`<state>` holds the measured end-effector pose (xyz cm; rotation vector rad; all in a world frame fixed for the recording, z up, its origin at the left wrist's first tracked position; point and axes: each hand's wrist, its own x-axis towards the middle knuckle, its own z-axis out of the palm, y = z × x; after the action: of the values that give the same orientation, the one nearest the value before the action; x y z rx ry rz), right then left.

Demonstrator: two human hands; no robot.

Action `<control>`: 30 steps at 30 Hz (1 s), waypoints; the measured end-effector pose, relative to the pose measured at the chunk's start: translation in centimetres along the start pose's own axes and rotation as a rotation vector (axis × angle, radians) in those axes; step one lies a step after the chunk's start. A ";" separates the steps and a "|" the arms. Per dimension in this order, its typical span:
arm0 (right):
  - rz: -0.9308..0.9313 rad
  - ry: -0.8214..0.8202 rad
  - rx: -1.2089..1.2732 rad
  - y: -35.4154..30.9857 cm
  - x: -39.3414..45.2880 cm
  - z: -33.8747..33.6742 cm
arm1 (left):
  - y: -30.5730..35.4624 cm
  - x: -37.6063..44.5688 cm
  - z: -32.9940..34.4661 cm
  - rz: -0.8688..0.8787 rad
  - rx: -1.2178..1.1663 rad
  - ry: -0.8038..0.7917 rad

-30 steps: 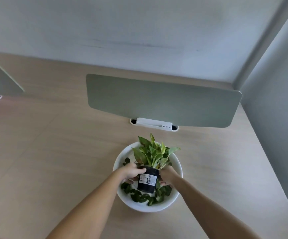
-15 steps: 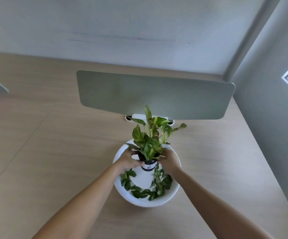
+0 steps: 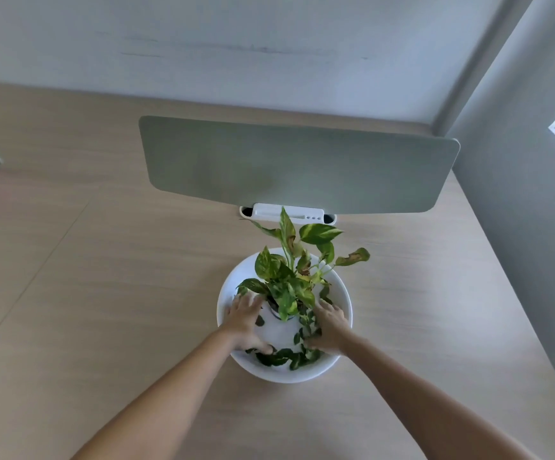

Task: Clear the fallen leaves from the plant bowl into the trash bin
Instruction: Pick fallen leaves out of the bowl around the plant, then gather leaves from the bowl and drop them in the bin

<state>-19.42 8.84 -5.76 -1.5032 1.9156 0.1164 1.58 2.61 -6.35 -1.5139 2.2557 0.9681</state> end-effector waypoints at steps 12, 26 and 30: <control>-0.084 0.222 0.033 0.3 -0.7 3.0 | -0.9 -0.9 3.6 -0.054 -0.024 0.277; 0.412 0.376 1.599 -0.8 -2.7 2.1 | 1.0 -2.0 1.9 -0.345 -1.635 0.057; 0.391 0.327 1.823 -1.0 -4.5 2.3 | 2.0 -2.3 2.9 -0.389 -1.738 -0.008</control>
<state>-17.04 13.27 -4.66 0.1149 1.4523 -1.3619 0.33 6.59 -6.47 -2.1004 0.5541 2.9419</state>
